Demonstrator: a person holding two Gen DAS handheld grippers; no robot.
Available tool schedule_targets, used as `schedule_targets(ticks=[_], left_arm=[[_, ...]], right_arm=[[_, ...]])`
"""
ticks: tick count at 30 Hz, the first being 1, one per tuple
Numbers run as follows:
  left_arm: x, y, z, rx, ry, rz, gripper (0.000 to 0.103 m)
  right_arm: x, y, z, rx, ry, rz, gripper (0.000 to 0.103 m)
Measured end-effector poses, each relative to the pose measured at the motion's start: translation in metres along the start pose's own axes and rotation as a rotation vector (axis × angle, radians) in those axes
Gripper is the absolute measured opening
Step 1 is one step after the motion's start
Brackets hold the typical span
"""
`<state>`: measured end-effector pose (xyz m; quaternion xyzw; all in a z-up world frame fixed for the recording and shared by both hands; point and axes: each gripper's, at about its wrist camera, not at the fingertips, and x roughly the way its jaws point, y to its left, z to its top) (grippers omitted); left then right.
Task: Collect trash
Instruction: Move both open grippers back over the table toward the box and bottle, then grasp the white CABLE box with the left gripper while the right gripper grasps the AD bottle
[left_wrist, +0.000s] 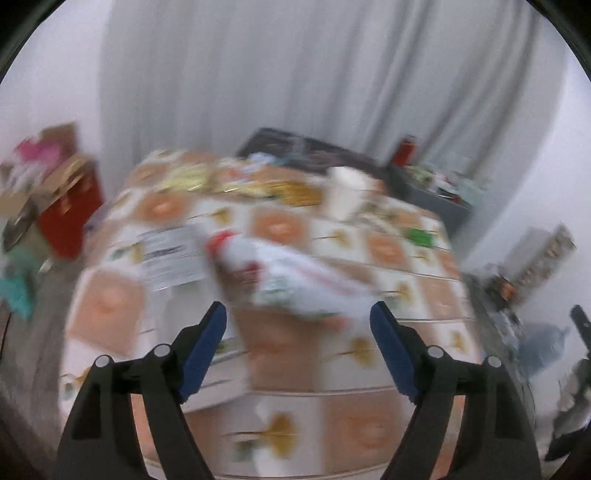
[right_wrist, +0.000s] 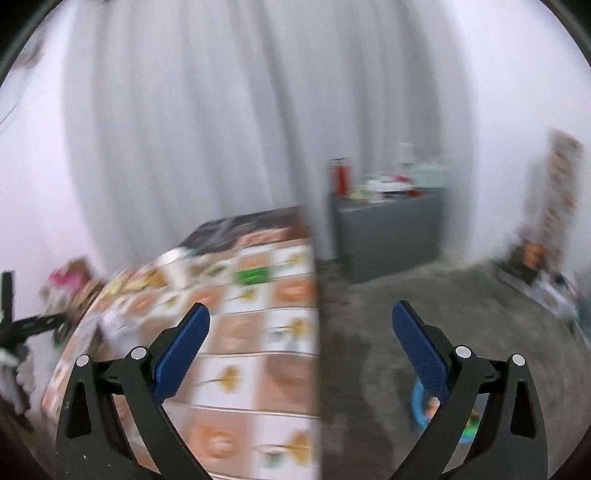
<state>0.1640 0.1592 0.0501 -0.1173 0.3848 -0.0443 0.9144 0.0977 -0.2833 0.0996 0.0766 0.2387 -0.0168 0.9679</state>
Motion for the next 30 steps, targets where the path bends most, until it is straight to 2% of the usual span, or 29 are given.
schedule_targets(ticks=[1,4,9,11,14,18,20,24,28,29,30], left_arm=[[0.006,0.018,-0.002,-0.025,0.014,0.029,0.078],[0.019,0.05,-0.007,-0.056,0.047,0.045,0.078],[0.044,0.078,-0.002,-0.078,0.081,0.06,0.078],[0.053,0.085,0.004,-0.093,0.085,0.071,0.078],[0.064,0.091,0.011,-0.109,0.1,0.066,0.082],[0.075,0.096,0.013,-0.133,0.14,0.036,0.083],[0.079,0.097,0.01,-0.146,0.156,0.012,0.086],[0.082,0.095,0.008,-0.133,0.168,0.024,0.087],[0.087,0.097,0.008,-0.14,0.191,0.048,0.087],[0.089,0.096,0.008,-0.137,0.202,0.059,0.087],[0.091,0.096,0.008,-0.134,0.209,0.064,0.087]], right_arm=[[0.014,0.019,0.004,-0.033,0.031,0.054,0.095],[0.056,0.076,0.013,-0.133,0.119,0.183,0.095],[0.12,0.173,0.016,-0.314,0.225,0.34,0.095],[0.145,0.202,0.013,-0.352,0.282,0.371,0.095],[0.179,0.237,0.006,-0.407,0.353,0.383,0.095],[0.214,0.262,-0.01,-0.455,0.427,0.391,0.095],[0.224,0.274,-0.015,-0.471,0.449,0.396,0.095],[0.233,0.289,-0.023,-0.517,0.476,0.4,0.095],[0.249,0.3,-0.032,-0.565,0.522,0.36,0.095],[0.253,0.301,-0.036,-0.564,0.546,0.358,0.092],[0.255,0.3,-0.037,-0.558,0.564,0.36,0.085]])
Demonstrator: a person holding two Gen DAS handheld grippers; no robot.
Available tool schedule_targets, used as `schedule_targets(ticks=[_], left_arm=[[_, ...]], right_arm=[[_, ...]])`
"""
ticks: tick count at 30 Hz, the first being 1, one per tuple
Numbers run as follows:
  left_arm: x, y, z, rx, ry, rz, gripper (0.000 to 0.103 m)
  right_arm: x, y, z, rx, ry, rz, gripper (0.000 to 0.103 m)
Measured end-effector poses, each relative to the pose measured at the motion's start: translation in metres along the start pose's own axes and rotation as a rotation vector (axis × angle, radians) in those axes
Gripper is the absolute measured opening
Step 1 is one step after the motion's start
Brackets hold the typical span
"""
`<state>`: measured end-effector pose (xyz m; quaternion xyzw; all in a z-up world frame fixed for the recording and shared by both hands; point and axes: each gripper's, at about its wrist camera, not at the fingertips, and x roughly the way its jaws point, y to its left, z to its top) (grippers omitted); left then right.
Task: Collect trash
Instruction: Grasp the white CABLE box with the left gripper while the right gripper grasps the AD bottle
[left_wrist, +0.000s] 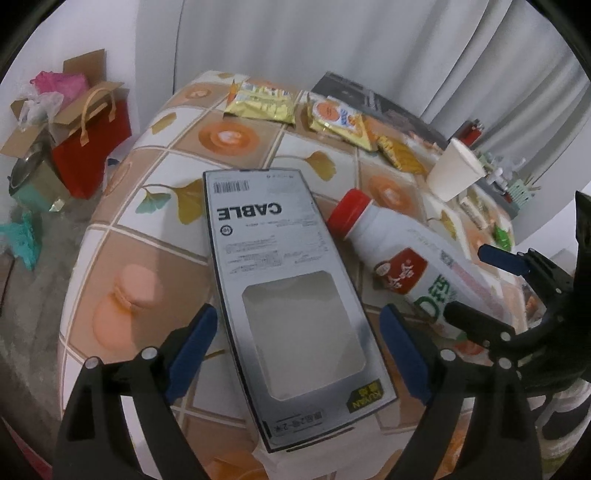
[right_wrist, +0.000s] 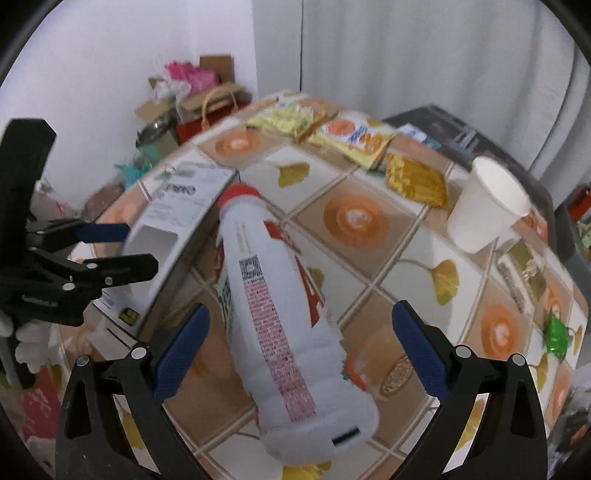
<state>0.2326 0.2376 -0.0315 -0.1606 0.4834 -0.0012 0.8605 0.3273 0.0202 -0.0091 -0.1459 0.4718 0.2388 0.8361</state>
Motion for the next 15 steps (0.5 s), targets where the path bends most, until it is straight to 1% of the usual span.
schedule_targets(ticks=[1,2,3,8,12,15], left_arm=[[0.002,-0.002,-0.001,0.007,0.004,0.008,0.087],[0.004,-0.004,-0.002,0.015,0.004,0.019,0.088],[0.006,-0.006,-0.002,0.025,0.004,0.03,0.088],[0.014,-0.014,-0.004,0.059,-0.008,0.067,0.088],[0.017,-0.021,-0.005,0.087,-0.016,0.048,0.088],[0.017,-0.033,-0.01,0.143,-0.027,0.035,0.085]], right_arm=[[0.003,-0.001,-0.001,0.01,0.022,0.013,0.081],[0.005,-0.002,-0.002,0.024,0.037,0.032,0.075],[0.006,-0.002,-0.004,0.037,0.04,0.051,0.07],[-0.002,-0.003,-0.014,0.09,0.041,0.037,0.068],[-0.013,-0.02,-0.031,0.217,0.045,0.025,0.065],[-0.027,-0.035,-0.054,0.314,0.035,0.011,0.064]])
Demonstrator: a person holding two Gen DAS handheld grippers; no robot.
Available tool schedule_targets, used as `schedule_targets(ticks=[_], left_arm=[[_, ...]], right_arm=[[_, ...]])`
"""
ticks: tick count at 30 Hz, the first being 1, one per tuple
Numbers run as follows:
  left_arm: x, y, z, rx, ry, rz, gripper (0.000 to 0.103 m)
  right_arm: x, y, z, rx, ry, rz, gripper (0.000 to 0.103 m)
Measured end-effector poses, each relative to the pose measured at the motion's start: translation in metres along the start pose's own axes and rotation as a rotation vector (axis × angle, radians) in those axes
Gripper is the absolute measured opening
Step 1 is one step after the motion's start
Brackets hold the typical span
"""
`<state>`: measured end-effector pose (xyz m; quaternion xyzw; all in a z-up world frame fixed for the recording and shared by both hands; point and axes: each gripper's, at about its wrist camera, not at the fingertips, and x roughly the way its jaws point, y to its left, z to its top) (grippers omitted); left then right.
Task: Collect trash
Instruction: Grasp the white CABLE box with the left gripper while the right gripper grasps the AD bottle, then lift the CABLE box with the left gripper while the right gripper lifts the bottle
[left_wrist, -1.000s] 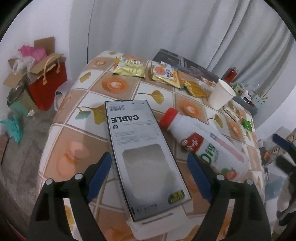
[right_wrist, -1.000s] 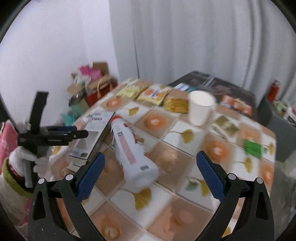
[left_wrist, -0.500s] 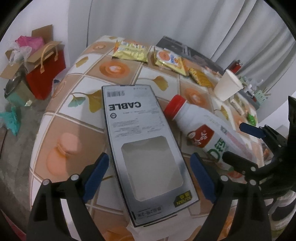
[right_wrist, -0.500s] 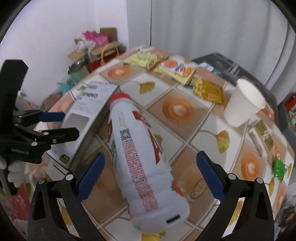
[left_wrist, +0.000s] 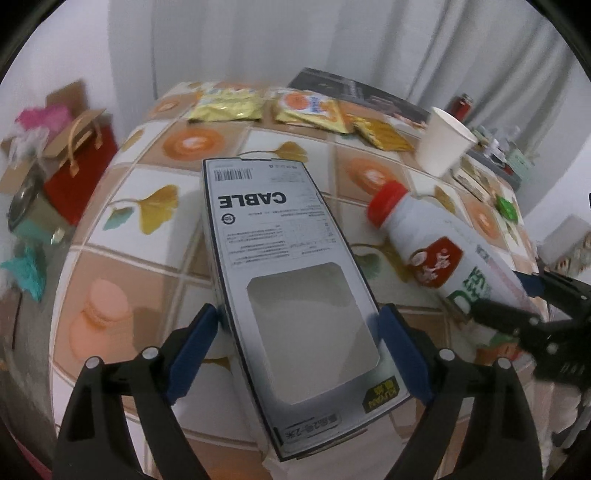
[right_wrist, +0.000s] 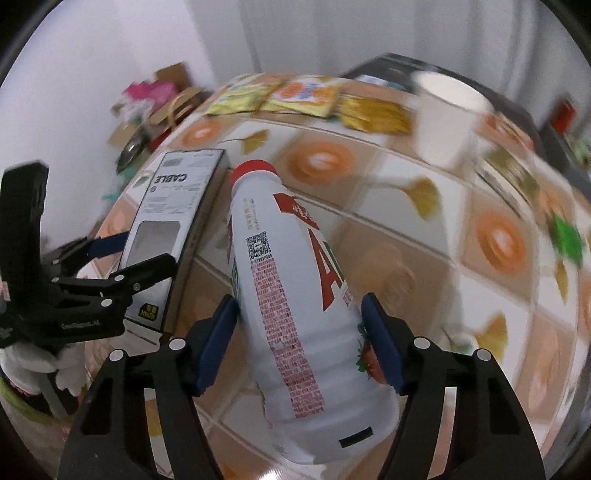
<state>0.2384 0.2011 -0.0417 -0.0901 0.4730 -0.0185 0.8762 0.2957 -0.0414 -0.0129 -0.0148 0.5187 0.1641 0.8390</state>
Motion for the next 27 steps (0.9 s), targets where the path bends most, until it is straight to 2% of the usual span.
schedule_targets(ticks=[6,10,13,16,22,24,27], left_arm=[[-0.004,-0.043,-0.018,0.156,0.019,-0.077,0.084],[-0.011,-0.085,-0.044,0.286,0.052,-0.177,0.084],[-0.017,-0.108,-0.061,0.335,0.089,-0.251,0.084],[-0.023,-0.116,-0.065,0.303,0.109,-0.275,0.084],[-0.033,-0.11,-0.044,0.097,0.066,-0.237,0.089],[-0.036,-0.121,-0.044,0.092,0.062,-0.216,0.089],[-0.041,-0.142,-0.053,0.15,0.024,-0.166,0.09]], right_arm=[[-0.037,-0.041,-0.055,0.154,-0.037,-0.029,0.063],[-0.067,-0.069,-0.103,0.278,-0.067,-0.066,0.063],[-0.088,-0.083,-0.136,0.356,-0.088,-0.093,0.063],[-0.103,-0.093,-0.164,0.426,-0.108,-0.098,0.063],[-0.108,-0.101,-0.175,0.498,-0.152,-0.083,0.063],[-0.108,-0.101,-0.174,0.503,-0.162,-0.079,0.063],[-0.109,-0.105,-0.177,0.515,-0.172,-0.063,0.063]])
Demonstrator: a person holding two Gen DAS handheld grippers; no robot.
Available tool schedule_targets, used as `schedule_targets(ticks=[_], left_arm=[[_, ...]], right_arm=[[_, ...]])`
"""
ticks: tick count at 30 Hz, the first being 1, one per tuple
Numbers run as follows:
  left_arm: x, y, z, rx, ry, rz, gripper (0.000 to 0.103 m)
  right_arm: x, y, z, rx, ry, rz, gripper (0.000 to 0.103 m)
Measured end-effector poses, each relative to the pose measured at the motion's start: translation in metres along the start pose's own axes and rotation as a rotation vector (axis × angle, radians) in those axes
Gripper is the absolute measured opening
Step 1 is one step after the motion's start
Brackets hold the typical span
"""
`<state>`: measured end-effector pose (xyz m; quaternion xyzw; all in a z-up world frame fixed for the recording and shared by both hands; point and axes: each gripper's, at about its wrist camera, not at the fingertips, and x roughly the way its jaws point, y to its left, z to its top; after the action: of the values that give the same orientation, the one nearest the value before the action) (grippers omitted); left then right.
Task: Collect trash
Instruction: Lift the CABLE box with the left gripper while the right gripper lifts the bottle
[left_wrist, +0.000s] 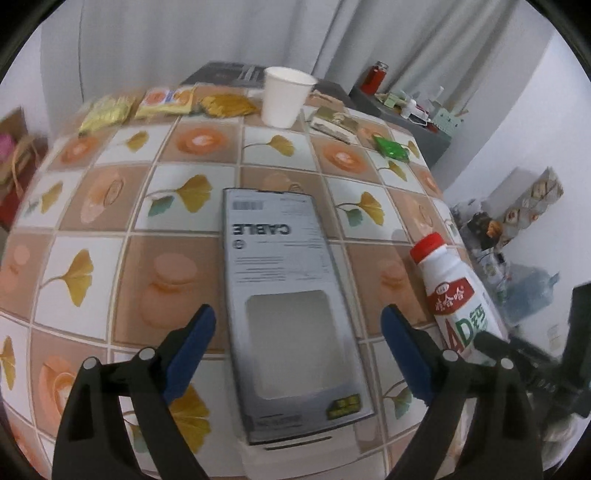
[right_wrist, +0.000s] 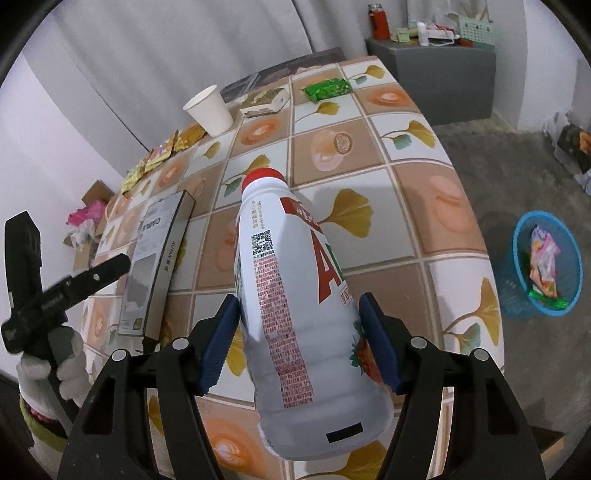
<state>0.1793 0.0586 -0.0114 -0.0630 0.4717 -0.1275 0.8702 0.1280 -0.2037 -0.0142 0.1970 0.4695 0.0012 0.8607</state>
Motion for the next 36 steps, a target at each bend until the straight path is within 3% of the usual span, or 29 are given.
schedule_targets(ticks=[6,10,13,19,31,36], left_arm=[[0.01,-0.025,-0.011,0.019,-0.04,0.163,0.09],[0.022,-0.031,-0.016,0.096,-0.059,0.278,0.09],[0.029,-0.023,-0.017,0.101,-0.04,0.302,0.09],[0.035,-0.005,-0.018,0.043,0.014,0.266,0.09],[0.018,0.006,-0.034,0.104,0.109,0.009,0.09],[0.012,0.013,-0.037,0.081,0.116,0.002,0.09]], right_arm=[[-0.002,-0.008,-0.005,0.026,-0.01,0.024,0.063],[-0.003,-0.01,-0.005,0.032,-0.012,0.034,0.063],[-0.004,-0.011,-0.005,0.033,-0.011,0.04,0.063],[0.0,-0.012,-0.005,0.035,-0.001,0.052,0.063],[-0.006,-0.011,-0.006,0.043,0.023,0.054,0.063],[-0.007,-0.003,-0.005,0.0,0.036,0.025,0.068]])
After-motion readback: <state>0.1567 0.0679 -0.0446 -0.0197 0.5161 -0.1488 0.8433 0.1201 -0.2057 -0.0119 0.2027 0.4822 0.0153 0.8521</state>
